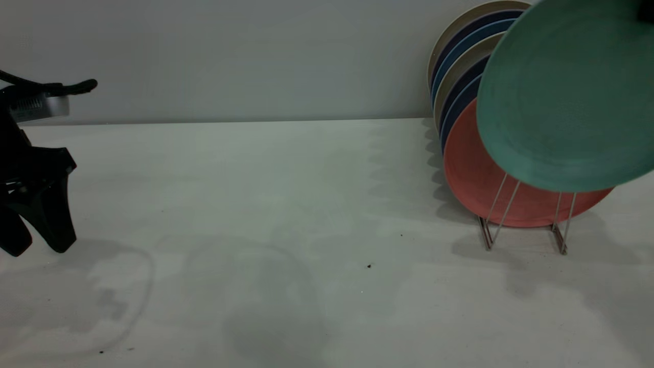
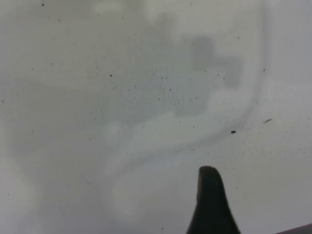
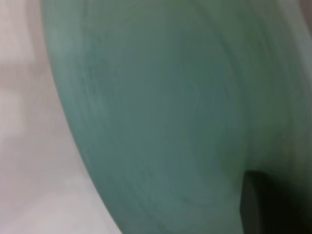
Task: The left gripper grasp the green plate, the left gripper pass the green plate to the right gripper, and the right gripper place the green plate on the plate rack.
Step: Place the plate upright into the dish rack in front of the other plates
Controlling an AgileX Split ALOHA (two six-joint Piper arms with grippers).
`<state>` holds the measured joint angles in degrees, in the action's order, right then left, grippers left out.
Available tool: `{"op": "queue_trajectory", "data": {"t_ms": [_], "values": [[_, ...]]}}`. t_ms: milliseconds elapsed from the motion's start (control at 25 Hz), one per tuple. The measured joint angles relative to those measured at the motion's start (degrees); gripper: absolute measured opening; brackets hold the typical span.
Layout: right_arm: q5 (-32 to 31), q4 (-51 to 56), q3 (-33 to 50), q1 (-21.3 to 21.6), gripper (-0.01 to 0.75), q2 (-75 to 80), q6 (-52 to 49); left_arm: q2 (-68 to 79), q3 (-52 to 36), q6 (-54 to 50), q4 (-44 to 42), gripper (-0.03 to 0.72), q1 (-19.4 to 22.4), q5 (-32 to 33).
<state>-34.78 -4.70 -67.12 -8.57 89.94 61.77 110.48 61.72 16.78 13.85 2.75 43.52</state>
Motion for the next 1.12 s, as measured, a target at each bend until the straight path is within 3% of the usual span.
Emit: {"op": "queue_trajectory", "data": {"t_ms": [320,1120], "values": [[1.2,-5.0,0.0,0.0,0.059,1.1,-2.8,0.0,0.0,0.0,0.0,0.539,0.0,-0.4],[6.1,-5.3,-0.5,0.0,0.059,0.8,-3.1,0.0,0.0,-0.2,0.0,0.539,0.0,-2.5]]}}
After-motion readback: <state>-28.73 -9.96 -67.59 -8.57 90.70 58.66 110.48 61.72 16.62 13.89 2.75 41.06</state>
